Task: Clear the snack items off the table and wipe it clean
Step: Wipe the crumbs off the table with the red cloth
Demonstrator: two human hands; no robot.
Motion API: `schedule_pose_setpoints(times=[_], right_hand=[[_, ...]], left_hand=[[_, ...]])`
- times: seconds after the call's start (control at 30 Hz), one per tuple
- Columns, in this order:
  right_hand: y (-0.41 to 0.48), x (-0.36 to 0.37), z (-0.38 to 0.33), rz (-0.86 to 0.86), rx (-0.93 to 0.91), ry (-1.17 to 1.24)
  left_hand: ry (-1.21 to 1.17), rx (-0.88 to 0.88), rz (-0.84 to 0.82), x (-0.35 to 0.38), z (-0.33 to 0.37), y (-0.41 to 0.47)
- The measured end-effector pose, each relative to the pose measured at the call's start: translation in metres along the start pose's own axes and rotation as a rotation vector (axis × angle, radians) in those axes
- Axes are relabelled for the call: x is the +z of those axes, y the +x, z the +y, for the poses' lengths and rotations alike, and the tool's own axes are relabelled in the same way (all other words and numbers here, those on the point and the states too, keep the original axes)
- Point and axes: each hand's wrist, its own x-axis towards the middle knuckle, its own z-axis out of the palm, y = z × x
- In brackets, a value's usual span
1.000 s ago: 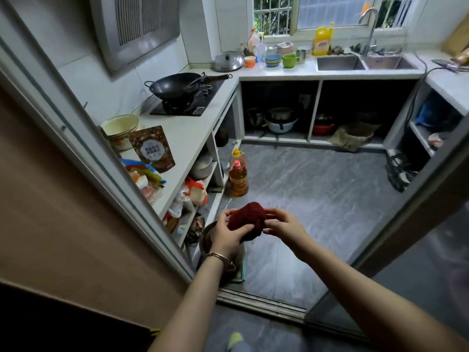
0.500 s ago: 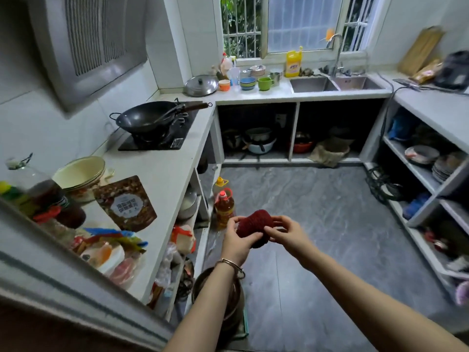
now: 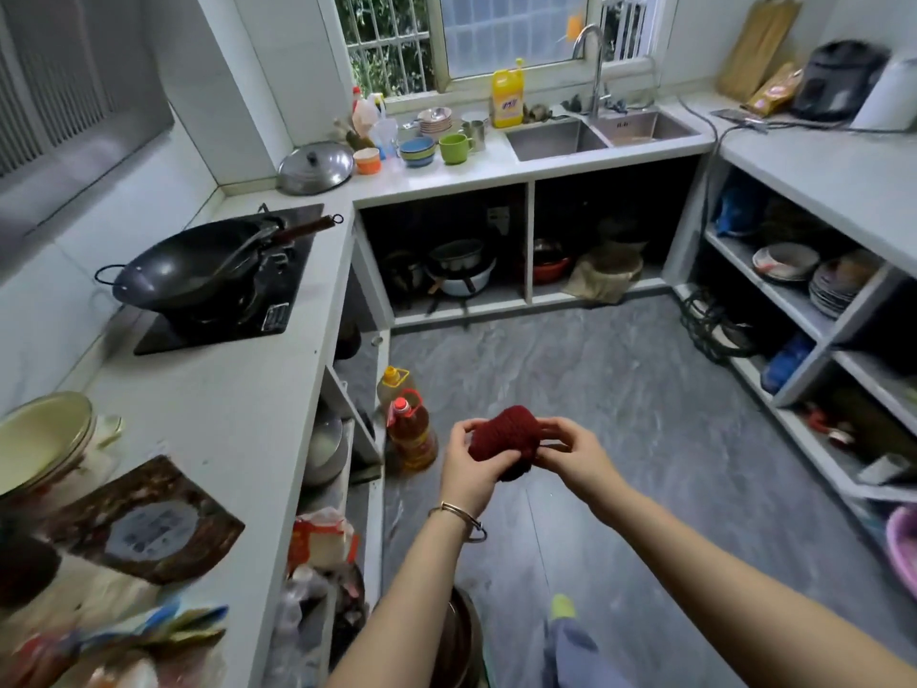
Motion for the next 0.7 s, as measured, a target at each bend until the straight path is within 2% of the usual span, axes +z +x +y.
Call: schedule_pose_setpoints(times=[0.27, 0.43, 0.7], right_hand=[[0.143, -0.058, -0.031, 0.048, -0.051, -0.027], [0.201, -0.105, -0.056, 0.097, -0.081, -0.022], [0.256, -0.196, -0.085, 0.299, -0.113, -0.021]], left_hand=[[0.040, 0.025, -0.051, 0.066, 0.040, 0.138], [0.055, 0.041, -0.111, 0.117, 0.062, 0.206], [0.052, 0.088, -0.338, 0.216, 0.099, 0.289]])
